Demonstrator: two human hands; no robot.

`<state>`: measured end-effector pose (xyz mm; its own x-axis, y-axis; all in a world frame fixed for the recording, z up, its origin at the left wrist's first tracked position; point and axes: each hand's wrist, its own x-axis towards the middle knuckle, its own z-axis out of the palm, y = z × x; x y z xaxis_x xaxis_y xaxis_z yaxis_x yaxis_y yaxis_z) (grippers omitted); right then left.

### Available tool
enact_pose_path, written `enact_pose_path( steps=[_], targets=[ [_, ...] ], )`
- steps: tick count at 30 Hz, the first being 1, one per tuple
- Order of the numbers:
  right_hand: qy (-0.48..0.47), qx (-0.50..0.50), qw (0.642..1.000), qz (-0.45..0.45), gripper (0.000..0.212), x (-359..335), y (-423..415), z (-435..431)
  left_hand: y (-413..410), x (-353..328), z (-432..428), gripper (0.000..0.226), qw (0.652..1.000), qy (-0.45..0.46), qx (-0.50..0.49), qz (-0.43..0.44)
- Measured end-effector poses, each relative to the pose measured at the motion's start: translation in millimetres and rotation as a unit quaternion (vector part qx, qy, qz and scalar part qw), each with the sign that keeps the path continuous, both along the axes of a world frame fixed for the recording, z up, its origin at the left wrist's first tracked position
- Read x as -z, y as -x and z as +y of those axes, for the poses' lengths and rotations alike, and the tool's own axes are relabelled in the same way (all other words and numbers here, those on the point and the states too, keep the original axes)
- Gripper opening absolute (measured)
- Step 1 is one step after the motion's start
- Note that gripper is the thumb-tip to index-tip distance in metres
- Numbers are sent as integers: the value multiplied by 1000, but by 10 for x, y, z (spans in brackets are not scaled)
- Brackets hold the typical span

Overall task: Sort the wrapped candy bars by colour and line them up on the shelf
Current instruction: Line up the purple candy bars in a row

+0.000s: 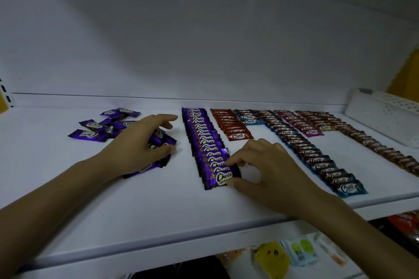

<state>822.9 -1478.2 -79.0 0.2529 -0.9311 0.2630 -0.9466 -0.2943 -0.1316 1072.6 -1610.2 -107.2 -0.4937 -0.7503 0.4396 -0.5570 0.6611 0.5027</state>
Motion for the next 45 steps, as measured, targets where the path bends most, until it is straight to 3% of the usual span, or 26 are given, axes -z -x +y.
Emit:
enact_pose_path(
  steps=[4,8,12,14,17,19,21,23,25,27,29,34,38,43,45],
  targets=[
    [1,-4,1000,17,44,40,3,-4,-12,0,2,65,1000,0,0,2],
    [39,-14,998,-48,42,7,-73,-29,-24,-12,15,67,999,29,1,17],
    [54,-37,986,-155,25,-77,-286,-253,10,-66,64,71,995,85,7,57],
    [17,-40,968,-248,24,-177,-464,-432,53,-96,96,74,989,106,18,103],
    [-133,-16,922,-362,34,-342,-720,-722,77,-151,129,76,978,109,20,175],
    [-205,-16,885,-417,20,-407,-831,-850,68,-164,117,77,972,120,17,199],
    [-218,-22,865,-452,7,-436,-920,-910,60,-149,98,78,969,84,1,234],
    [-194,-11,860,-472,14,-417,-987,-956,62,-121,67,72,954,-35,-26,297],
    [-170,4,858,-485,19,-349,-1035,-979,77,-77,33,51,933,-144,-37,328],
    [-162,14,852,-498,16,-305,-1068,-992,75,-61,-15,19,939,-155,-26,306],
    [-142,25,842,-520,13,-314,-1069,-1014,59,-77,-21,2,945,-146,-8,293],
    [-101,50,805,-582,9,-465,-996,-1138,3,-54,-52,10,943,-158,-10,293],
    [-135,35,786,-602,15,-459,-1020,-1140,-8,-63,-89,17,900,-200,7,388],
    [-171,16,821,-545,16,-383,-978,-1099,-40,-69,-126,25,878,-215,1,428],
    [-167,7,832,-529,12,-339,-974,-1082,-49,-84,-122,21,885,-205,12,418]
  ],
)
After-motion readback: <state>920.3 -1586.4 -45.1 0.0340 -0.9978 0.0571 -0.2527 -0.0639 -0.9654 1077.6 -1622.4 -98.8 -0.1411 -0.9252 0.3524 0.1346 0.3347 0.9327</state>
